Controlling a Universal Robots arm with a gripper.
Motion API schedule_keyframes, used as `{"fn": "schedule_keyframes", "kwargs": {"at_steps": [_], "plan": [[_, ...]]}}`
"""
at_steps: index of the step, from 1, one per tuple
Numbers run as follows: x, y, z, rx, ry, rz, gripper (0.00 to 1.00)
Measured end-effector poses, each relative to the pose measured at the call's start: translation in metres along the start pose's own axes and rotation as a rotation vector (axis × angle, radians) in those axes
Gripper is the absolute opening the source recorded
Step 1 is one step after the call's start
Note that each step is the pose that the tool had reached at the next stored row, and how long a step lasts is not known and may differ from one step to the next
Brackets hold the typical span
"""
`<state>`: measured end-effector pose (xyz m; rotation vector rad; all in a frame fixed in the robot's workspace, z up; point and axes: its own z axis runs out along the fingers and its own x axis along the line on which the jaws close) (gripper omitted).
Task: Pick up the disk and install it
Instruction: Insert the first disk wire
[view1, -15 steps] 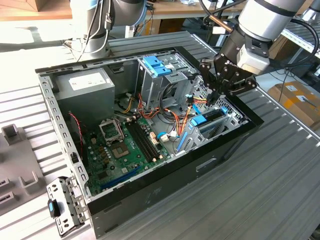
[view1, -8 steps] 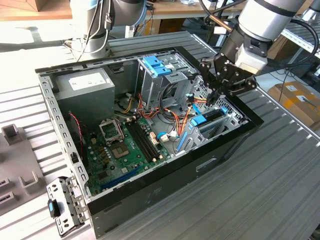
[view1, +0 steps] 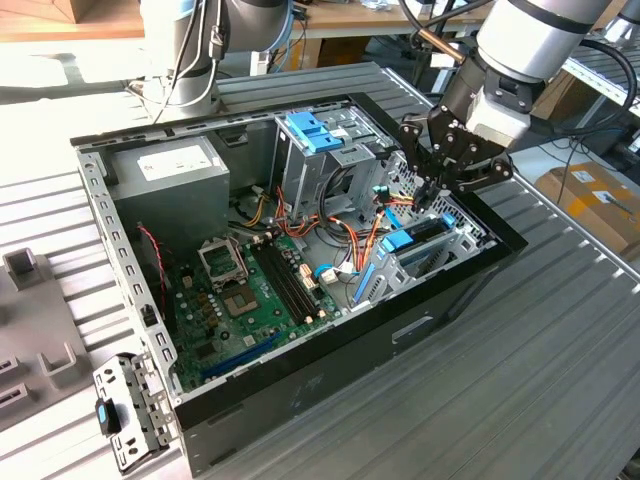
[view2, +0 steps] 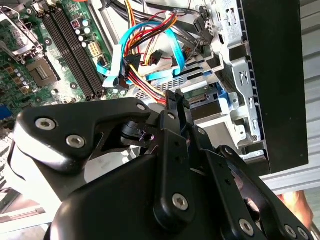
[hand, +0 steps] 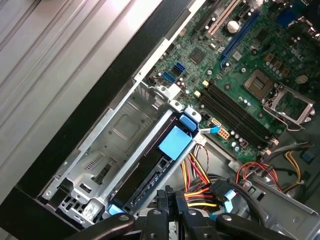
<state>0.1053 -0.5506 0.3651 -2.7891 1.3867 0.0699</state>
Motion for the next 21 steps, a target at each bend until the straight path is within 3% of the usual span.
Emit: {"fn": "schedule_keyframes", "kwargs": {"at_steps": [21], "plan": [[0.0000, 0.0000, 0.0000, 0.0066, 0.0004, 0.127, 0.17]]}}
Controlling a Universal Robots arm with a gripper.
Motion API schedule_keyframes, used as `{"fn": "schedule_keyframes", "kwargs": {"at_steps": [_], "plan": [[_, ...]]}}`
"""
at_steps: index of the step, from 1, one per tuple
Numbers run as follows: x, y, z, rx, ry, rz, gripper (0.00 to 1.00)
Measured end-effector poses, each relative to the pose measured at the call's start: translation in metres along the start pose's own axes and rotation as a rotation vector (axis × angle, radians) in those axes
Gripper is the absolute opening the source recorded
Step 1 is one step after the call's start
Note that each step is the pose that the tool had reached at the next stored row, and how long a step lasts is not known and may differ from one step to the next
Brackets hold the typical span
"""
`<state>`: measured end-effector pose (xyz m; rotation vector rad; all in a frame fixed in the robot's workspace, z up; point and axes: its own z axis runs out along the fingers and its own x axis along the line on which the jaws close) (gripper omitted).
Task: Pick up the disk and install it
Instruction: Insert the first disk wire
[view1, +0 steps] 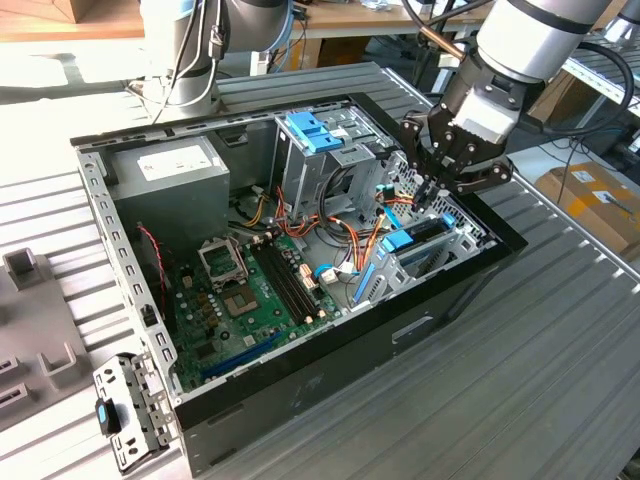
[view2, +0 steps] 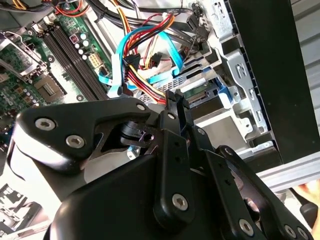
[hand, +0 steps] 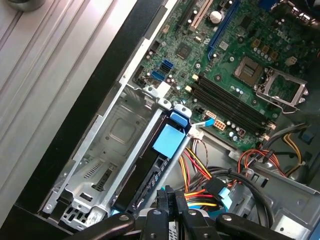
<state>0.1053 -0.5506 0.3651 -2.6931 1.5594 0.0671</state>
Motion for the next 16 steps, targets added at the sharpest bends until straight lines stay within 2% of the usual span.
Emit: {"fn": "schedule_keyframes", "kwargs": {"at_steps": [6, 7, 10, 16], "plan": [[0.0000, 0.0000, 0.0000, 0.0024, 0.0002, 0.046, 0.17], [0.0000, 0.0000, 0.0000, 0.0034, 0.0003, 0.066, 0.17], [0.0000, 0.0000, 0.0000, 0.0086, 0.0006, 0.166, 0.17], [0.0000, 0.0000, 0.0000, 0.0110, 0.0007, 0.211, 0.17]]}}
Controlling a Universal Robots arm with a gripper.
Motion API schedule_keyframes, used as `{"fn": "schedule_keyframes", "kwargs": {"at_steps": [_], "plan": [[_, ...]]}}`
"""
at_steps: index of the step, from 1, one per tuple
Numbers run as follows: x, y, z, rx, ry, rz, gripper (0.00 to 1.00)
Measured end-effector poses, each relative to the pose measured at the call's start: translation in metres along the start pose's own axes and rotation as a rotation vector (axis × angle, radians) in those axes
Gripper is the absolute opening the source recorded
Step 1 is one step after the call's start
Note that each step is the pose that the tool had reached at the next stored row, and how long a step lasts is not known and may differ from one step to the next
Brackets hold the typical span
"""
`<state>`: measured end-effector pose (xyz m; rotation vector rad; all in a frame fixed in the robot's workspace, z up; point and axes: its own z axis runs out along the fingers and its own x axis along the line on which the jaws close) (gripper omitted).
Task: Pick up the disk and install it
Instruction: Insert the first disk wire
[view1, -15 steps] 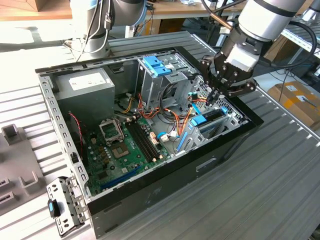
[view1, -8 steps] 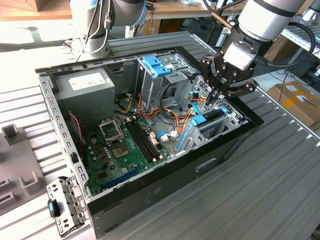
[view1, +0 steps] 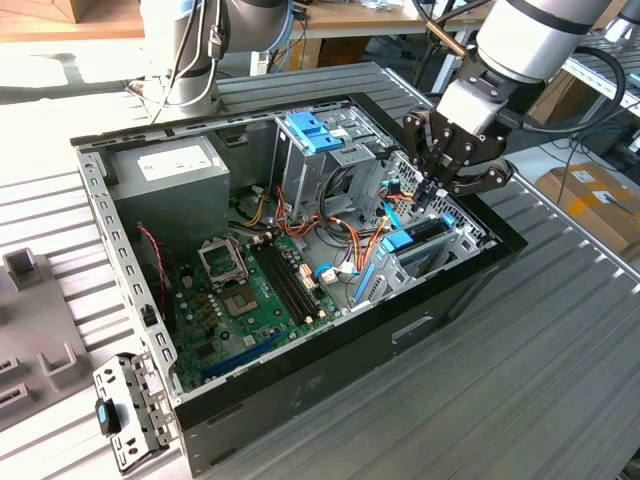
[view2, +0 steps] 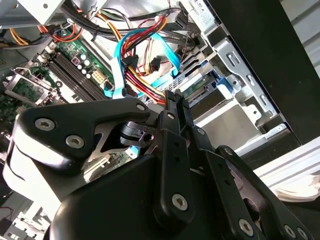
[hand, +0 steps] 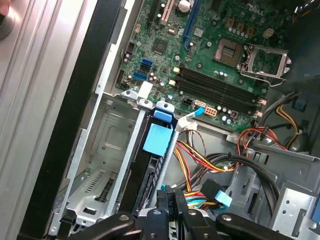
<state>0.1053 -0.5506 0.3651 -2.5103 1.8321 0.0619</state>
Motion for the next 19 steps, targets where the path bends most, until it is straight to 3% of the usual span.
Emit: {"fn": "schedule_keyframes", "kwargs": {"at_steps": [19], "plan": [[0.0000, 0.0000, 0.0000, 0.0064, 0.0004, 0.124, 0.17]]}}
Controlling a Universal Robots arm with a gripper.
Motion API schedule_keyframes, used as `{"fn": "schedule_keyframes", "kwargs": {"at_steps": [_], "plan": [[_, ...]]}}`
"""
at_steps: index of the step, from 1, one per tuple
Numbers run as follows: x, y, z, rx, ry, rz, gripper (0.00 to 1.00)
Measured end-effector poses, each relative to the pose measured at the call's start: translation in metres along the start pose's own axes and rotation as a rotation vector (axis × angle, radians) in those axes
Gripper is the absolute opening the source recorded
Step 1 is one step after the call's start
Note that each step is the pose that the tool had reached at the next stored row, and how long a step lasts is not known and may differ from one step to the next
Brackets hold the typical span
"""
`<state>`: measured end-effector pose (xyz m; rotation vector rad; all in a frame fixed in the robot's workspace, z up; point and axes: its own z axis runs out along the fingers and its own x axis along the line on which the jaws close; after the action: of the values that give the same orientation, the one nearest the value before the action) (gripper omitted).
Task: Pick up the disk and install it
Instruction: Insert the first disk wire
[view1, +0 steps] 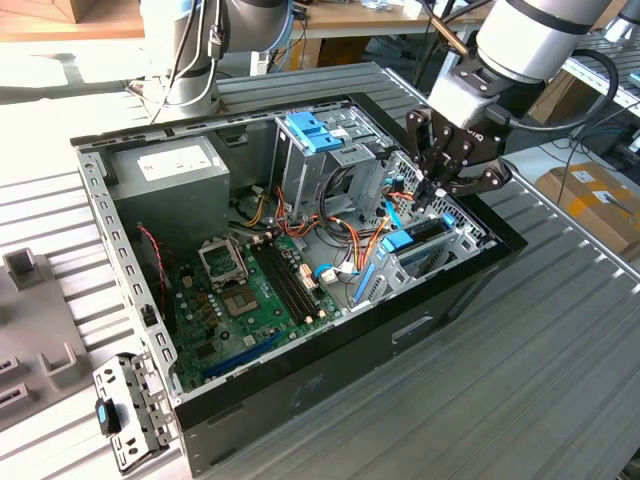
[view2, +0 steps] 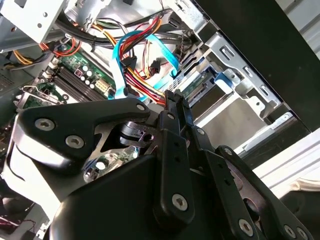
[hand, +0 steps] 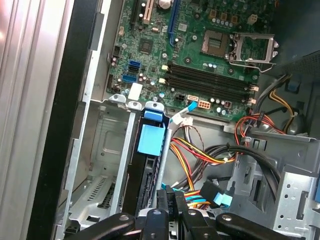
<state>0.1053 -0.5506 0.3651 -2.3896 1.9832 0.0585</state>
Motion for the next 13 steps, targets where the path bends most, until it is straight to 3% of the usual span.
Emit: {"fn": "schedule_keyframes", "kwargs": {"at_steps": [13], "plan": [[0.0000, 0.0000, 0.0000, 0.0043, 0.0003, 0.084, 0.17]]}}
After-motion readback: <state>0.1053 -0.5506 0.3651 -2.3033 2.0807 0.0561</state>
